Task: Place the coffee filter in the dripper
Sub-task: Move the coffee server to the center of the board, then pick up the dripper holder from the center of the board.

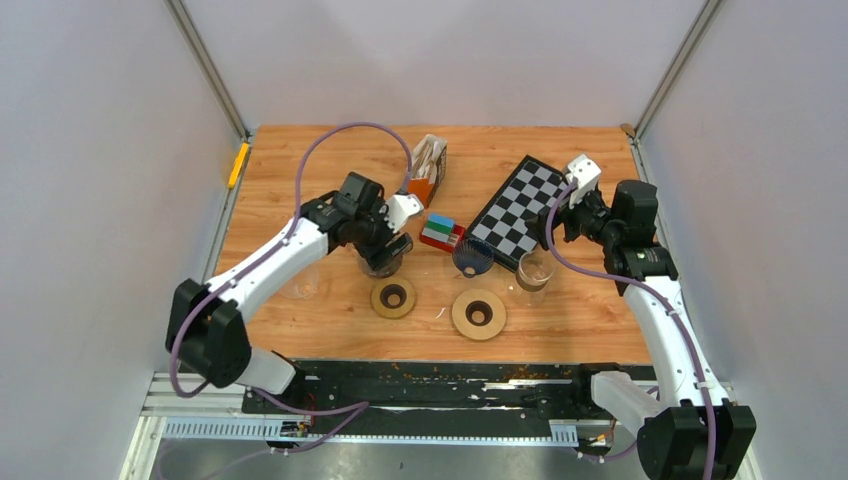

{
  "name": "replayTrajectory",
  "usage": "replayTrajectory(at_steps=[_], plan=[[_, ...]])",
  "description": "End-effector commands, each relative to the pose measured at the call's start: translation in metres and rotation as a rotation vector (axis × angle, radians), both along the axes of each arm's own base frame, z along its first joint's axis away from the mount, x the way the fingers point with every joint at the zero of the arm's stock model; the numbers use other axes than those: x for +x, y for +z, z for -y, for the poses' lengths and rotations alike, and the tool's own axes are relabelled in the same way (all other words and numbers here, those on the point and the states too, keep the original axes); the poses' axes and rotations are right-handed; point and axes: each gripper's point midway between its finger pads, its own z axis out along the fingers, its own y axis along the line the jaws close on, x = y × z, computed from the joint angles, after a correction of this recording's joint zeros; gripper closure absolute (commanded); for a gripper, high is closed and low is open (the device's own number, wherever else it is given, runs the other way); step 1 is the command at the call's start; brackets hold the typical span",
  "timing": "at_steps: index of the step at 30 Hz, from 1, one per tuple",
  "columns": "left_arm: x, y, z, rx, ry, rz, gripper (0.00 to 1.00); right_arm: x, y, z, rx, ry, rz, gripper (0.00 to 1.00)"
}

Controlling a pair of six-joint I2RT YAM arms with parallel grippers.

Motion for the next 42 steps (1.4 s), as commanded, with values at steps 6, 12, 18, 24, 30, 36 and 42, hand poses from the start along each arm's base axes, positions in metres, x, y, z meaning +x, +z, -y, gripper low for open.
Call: replayTrajectory(at_steps=[6,12,18,24,30,36,42], plan=[[-0.035,0.041,0.062,-0.186,-0.262,0.173,0.17,-0.002,0.002,-0.001,-0.017,0.017,0.024,0.00],[-0.047,0.026,0.114,-0.220,-0.217,0.154,0.14,0.006,0.010,0.013,-0.031,-0.081,0.054,0.00],[-0.055,-0.002,0.150,-0.211,-0.065,-0.016,0.14,0.006,0.010,0.017,-0.036,-0.101,0.057,0.00],[-0.067,-0.018,0.177,-0.197,0.039,-0.057,0.13,0.008,0.009,0.020,-0.040,-0.113,0.057,0.00],[-0.069,-0.036,0.189,-0.186,0.122,-0.126,0.12,0.008,0.006,0.020,-0.042,-0.109,0.048,0.00],[-0.076,-0.061,0.196,-0.125,0.134,-0.156,0.12,0.007,0.007,0.019,-0.042,-0.102,0.054,0.00],[-0.078,-0.075,0.203,-0.098,0.131,-0.172,0.12,0.005,0.008,0.018,-0.043,-0.090,0.059,0.00]])
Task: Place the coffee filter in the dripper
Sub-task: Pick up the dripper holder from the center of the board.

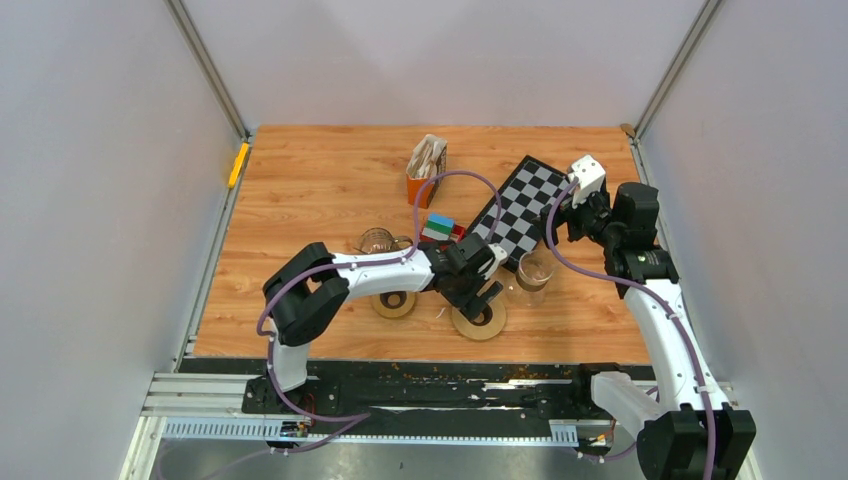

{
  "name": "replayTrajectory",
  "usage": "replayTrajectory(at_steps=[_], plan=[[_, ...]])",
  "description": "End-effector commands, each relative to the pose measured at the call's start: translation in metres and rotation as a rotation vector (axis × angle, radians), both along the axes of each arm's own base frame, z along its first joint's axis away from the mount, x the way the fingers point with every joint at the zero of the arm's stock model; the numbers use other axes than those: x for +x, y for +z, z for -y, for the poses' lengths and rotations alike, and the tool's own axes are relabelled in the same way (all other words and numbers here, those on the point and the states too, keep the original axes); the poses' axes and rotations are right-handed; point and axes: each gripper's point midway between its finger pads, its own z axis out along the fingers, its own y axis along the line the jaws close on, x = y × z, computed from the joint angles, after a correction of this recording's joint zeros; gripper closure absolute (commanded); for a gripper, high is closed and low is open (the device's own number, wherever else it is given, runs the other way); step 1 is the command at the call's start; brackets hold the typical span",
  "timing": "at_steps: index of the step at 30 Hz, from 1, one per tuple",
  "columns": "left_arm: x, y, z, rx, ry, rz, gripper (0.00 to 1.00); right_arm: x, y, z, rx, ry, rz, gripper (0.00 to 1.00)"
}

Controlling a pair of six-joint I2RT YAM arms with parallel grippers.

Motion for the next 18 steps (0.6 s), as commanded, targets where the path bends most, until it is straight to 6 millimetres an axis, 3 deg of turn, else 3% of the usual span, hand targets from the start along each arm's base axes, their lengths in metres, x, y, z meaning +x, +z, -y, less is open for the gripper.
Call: replayTrajectory(at_steps=[1,10,18], plan=[[0.003,0.007,0.019,-0.032,0.019,0.010,0.13,0.001,0.013,-0.001,-0.002,0.012,0.057,0.00],[-0.001,-0.006,0.016,0.001,-0.002,-0.001,0.34,-0.001,0.014,-0.002,0.000,0.023,0.062,0.00],[0.004,0.016,0.001,-0.008,-0.039,0.095,0.48,-0.002,0.014,-0.004,0.004,0.031,0.059,0.00]])
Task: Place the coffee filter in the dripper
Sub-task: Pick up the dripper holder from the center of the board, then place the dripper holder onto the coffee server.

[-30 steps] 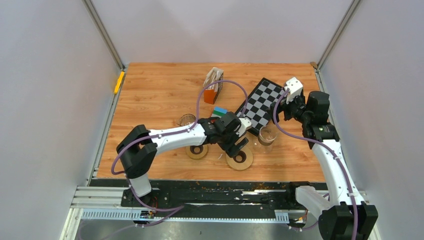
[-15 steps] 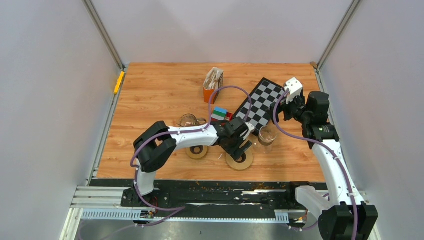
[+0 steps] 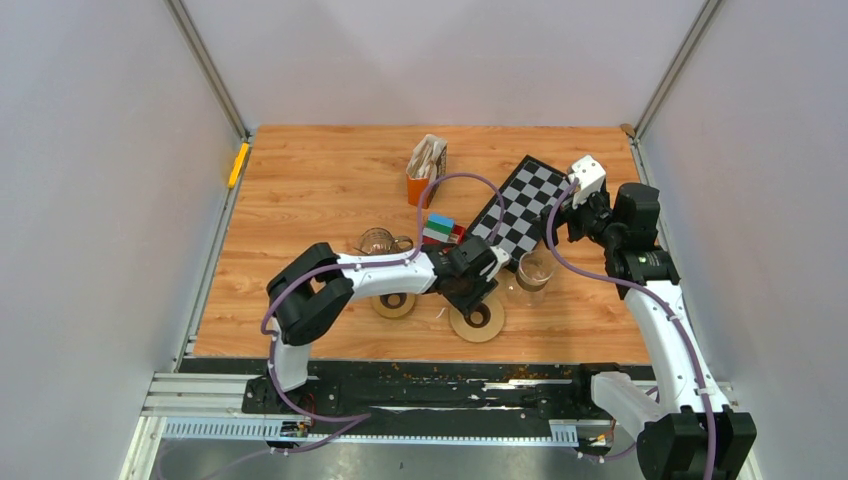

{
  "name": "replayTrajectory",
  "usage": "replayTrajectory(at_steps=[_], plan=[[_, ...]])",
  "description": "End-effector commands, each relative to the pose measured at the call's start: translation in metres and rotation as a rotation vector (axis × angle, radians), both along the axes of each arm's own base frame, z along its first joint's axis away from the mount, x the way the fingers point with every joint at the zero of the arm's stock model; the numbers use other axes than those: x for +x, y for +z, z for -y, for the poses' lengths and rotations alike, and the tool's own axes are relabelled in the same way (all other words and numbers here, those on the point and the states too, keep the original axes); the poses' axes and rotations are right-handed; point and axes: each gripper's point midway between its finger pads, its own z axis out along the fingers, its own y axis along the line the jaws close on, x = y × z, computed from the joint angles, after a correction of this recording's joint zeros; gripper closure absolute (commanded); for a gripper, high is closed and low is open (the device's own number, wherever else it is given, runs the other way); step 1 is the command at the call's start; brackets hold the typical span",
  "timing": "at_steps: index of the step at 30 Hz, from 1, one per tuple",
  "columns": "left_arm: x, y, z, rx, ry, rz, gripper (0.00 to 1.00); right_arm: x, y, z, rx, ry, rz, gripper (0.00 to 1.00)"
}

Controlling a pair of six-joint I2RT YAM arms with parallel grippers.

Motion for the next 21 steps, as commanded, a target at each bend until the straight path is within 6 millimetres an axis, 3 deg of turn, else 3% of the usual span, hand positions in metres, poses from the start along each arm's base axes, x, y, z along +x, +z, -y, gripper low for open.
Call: replayTrajectory(at_steps=[1,6,13,21], plan=[[0.006,0.032,-0.009,-0.026,-0.043,0.112,0.51,0.000,0.011,-0.002,0.002,0.021,0.048,0.00],[0.007,0.068,-0.020,-0.064,-0.101,0.203,0.67,0.001,0.008,-0.002,0.002,0.021,0.040,0.00],[0.011,0.121,-0.047,-0.061,-0.179,0.316,0.64,0.002,0.007,-0.002,0.002,0.019,0.034,0.00],[0.076,0.162,-0.141,-0.037,0.042,0.226,0.59,0.002,0.005,-0.002,0.002,0.020,0.027,0.00]])
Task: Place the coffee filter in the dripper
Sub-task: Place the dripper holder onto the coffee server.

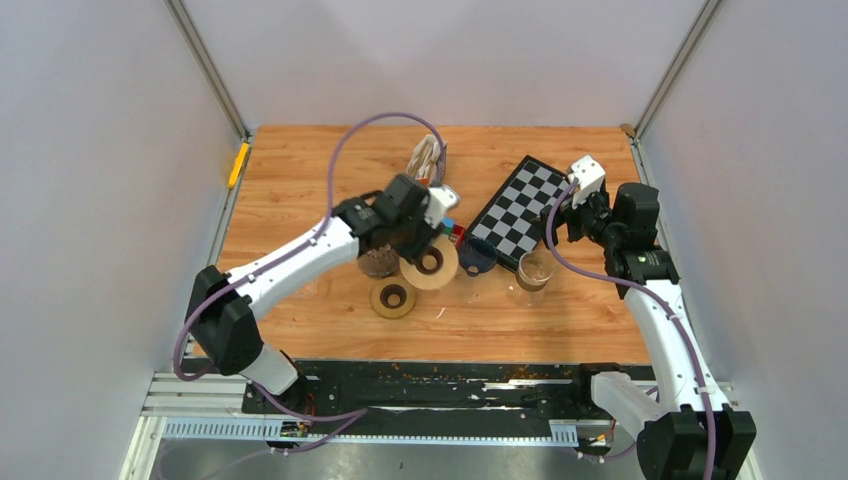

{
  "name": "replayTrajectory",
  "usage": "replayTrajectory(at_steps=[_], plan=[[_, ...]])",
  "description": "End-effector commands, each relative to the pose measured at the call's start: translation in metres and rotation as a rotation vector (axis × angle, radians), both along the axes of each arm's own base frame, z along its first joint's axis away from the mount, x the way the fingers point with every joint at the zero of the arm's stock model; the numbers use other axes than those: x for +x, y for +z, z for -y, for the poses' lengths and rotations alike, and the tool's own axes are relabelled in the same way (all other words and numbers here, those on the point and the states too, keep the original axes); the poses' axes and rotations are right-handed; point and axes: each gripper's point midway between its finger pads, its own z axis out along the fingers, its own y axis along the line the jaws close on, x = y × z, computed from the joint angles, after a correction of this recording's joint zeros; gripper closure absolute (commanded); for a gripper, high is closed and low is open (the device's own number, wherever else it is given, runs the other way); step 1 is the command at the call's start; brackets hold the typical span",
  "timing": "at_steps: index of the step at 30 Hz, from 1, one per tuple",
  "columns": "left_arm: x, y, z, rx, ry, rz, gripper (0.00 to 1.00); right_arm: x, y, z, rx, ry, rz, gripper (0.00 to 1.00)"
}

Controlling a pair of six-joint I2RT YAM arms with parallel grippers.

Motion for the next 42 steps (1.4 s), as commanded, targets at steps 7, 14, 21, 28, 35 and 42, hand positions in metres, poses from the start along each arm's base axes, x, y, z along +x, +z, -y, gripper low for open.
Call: replayTrajectory(at_steps=[7,14,21,28,35,42], plan=[[0.061,0.030,-0.118,0.050,0.192,-0.108,0.56,0.002,0.006,-0.004,0.011,0.028,0.021,0.00],[0.081,0.010,-0.137,0.131,0.213,-0.149,0.55,0.001,0.005,-0.005,0.014,0.032,0.018,0.00],[0.096,-0.010,-0.142,0.137,0.235,-0.204,0.54,0.001,0.005,-0.006,0.015,0.036,0.015,0.00],[0.105,-0.022,-0.147,0.129,0.263,-0.223,0.53,0.000,0.005,-0.007,0.016,0.043,0.015,0.00],[0.113,-0.028,-0.146,0.106,0.278,-0.222,0.51,0.000,0.004,-0.007,0.014,0.045,0.012,0.00],[0.118,-0.031,-0.147,0.091,0.296,-0.213,0.47,-0.001,0.003,-0.008,0.016,0.052,0.008,0.00]])
